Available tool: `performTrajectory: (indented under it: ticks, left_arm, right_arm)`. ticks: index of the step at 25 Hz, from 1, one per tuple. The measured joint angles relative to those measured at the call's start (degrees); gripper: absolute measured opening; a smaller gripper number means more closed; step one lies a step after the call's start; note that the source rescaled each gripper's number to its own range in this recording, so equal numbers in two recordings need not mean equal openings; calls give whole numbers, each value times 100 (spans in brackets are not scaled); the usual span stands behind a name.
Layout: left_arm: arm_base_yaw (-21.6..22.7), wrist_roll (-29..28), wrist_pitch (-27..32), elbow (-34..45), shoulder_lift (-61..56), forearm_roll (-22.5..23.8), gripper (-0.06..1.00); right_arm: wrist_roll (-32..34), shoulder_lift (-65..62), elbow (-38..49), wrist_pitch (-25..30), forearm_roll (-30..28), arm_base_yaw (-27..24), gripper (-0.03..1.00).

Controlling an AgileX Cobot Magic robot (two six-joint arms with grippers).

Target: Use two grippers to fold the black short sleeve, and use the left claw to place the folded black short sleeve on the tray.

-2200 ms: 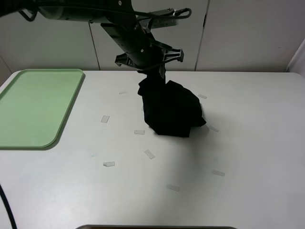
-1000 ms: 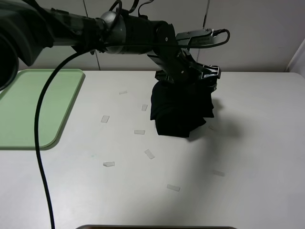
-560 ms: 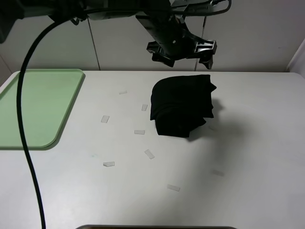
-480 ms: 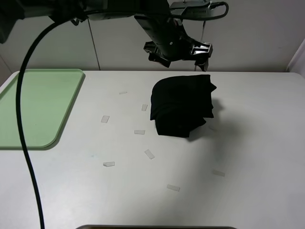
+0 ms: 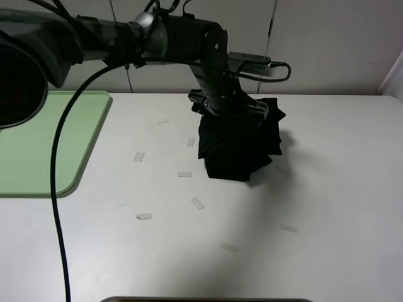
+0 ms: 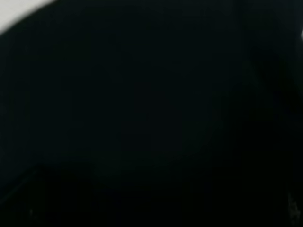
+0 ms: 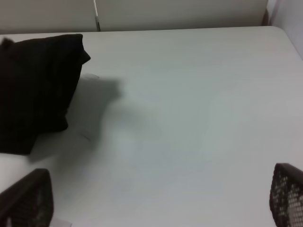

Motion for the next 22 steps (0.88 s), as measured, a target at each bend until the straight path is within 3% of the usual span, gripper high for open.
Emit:
performTrajectory:
  ticks: [18,22]
  left_arm:
    - [-18,160,-8,-81,596,82,100]
    - [-18,160,435,-444,526,44,100]
  right_arm:
    - [0,0,0,-3,0,0,100]
    - [0,0,0,-3,0,0,100]
